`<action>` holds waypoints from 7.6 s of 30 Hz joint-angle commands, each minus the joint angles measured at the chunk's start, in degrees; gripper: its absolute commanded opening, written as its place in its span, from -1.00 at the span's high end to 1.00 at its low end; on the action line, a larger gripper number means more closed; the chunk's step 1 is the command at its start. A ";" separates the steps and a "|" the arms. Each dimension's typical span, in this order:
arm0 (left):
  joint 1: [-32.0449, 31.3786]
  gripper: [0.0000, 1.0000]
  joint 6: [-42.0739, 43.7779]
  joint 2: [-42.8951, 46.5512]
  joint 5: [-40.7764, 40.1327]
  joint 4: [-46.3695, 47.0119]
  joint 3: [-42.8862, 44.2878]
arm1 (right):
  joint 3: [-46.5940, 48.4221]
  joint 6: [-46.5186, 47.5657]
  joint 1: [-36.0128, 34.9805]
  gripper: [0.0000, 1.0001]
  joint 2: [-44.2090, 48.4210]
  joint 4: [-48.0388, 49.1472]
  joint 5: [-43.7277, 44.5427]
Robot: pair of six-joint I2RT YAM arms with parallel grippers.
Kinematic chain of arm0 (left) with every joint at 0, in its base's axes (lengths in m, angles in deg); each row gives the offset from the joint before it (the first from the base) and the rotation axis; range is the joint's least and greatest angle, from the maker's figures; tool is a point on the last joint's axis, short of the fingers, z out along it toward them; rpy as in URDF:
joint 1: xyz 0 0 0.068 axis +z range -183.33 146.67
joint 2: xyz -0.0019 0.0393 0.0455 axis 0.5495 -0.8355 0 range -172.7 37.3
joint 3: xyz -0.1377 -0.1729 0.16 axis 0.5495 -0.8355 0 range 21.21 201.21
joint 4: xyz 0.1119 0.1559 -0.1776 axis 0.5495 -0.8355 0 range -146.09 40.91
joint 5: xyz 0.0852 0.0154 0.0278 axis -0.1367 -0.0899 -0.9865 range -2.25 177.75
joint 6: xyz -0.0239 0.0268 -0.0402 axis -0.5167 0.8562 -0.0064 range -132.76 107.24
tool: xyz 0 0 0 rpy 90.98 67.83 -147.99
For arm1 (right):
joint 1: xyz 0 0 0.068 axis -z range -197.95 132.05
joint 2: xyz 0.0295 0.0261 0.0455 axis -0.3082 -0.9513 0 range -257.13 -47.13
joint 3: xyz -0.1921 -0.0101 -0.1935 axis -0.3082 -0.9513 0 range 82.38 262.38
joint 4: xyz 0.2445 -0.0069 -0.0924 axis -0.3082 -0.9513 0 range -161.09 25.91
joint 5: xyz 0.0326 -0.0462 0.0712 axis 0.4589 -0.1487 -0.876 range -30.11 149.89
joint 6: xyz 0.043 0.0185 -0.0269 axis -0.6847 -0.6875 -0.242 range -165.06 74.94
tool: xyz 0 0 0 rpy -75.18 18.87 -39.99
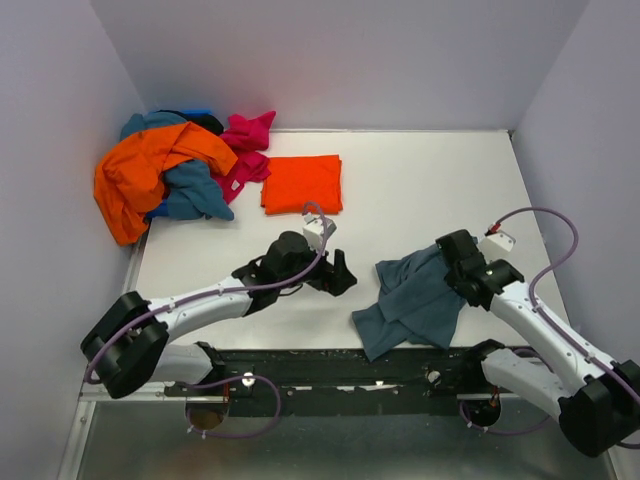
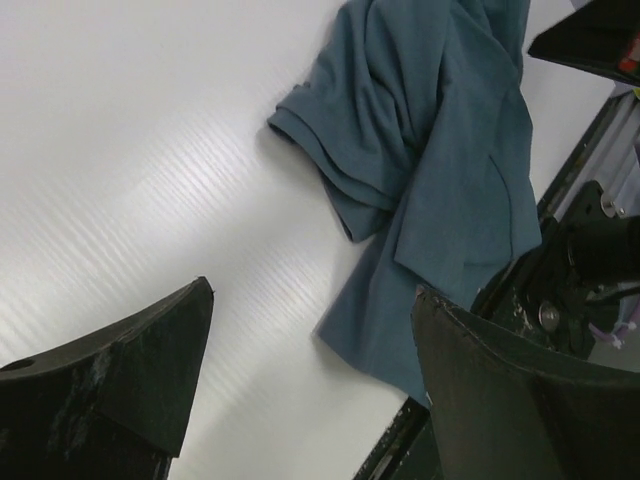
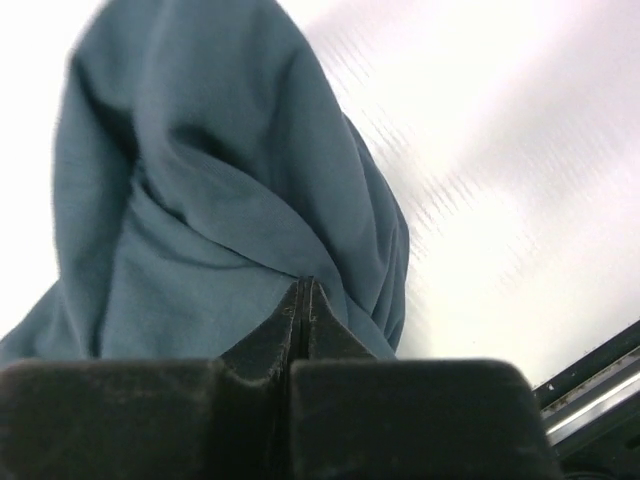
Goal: Fold and stack the t-shirts
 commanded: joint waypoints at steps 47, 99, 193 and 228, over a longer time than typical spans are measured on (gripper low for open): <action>1.97 1.00 -7.07 -39.92 5.61 -1.32 35.51 | 3.60 7.06 1.77 0.99 5.31 0.95 0.68; 28.16 1.00 -6.01 12.83 -27.62 -39.48 23.55 | 6.86 28.16 4.23 0.65 7.09 10.63 -58.59; 35.98 1.00 -24.92 6.31 -17.95 -21.70 -4.75 | -6.49 9.70 15.66 -0.15 8.50 3.58 -27.61; 49.26 1.00 -16.21 18.27 -9.85 -35.69 7.39 | 0.44 3.38 15.57 0.69 -9.98 -0.88 -17.71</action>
